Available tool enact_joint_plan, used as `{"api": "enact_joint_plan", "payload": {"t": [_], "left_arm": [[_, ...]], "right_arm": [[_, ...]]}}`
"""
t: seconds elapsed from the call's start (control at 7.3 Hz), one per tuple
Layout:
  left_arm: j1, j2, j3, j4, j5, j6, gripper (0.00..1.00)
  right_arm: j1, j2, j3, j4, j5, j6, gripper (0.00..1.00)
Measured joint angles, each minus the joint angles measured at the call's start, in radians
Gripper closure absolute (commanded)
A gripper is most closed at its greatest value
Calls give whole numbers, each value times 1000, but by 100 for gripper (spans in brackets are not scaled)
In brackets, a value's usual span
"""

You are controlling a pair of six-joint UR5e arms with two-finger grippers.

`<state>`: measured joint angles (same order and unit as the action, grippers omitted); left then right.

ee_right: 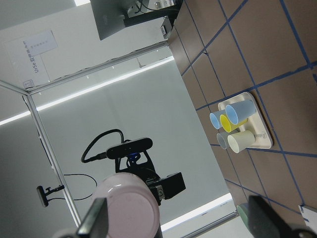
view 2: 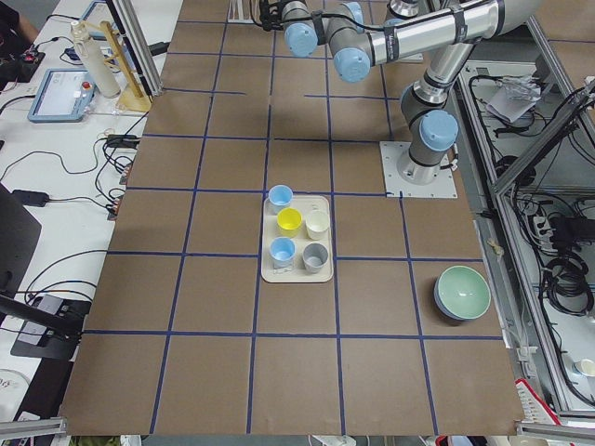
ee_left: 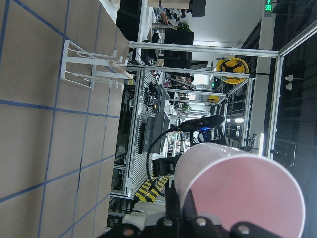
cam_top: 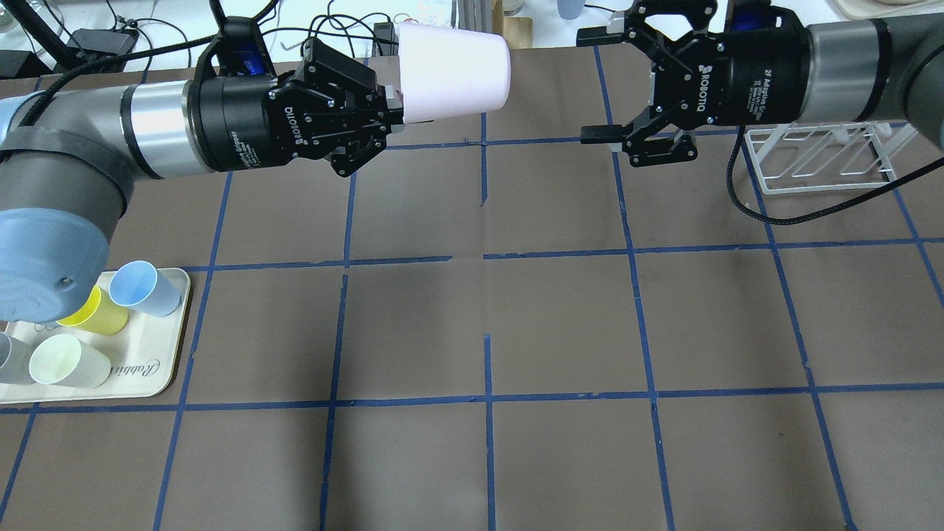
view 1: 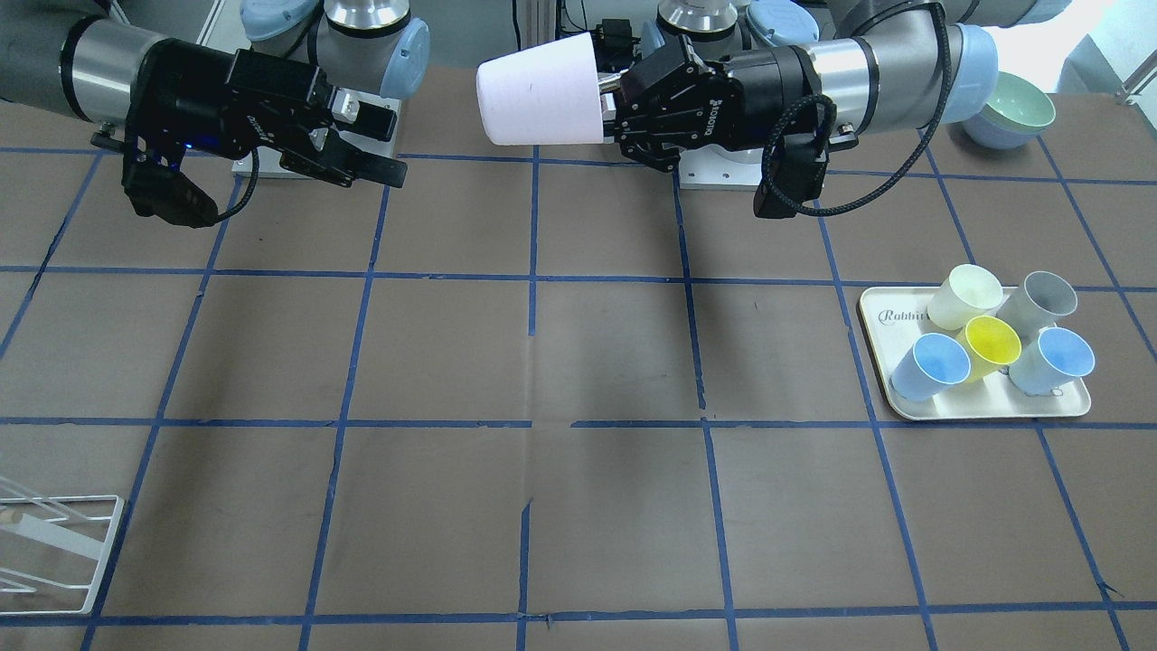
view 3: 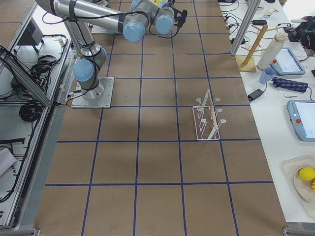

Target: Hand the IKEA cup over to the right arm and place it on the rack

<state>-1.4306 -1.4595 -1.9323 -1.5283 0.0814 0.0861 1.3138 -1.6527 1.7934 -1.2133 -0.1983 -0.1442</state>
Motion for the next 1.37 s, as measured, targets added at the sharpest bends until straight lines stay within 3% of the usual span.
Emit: {"api": "enact_joint_plan", "payload": {"t": [0.55,1.37], "left_arm": [[-33,-21,1,82,-15,-43,100],[-42,-27,-1,128,-14,-75,100]], "right_arm": [[15,-44,-8,33,116,131,0],[77,-50,-2,35,148,-1,0]]}}
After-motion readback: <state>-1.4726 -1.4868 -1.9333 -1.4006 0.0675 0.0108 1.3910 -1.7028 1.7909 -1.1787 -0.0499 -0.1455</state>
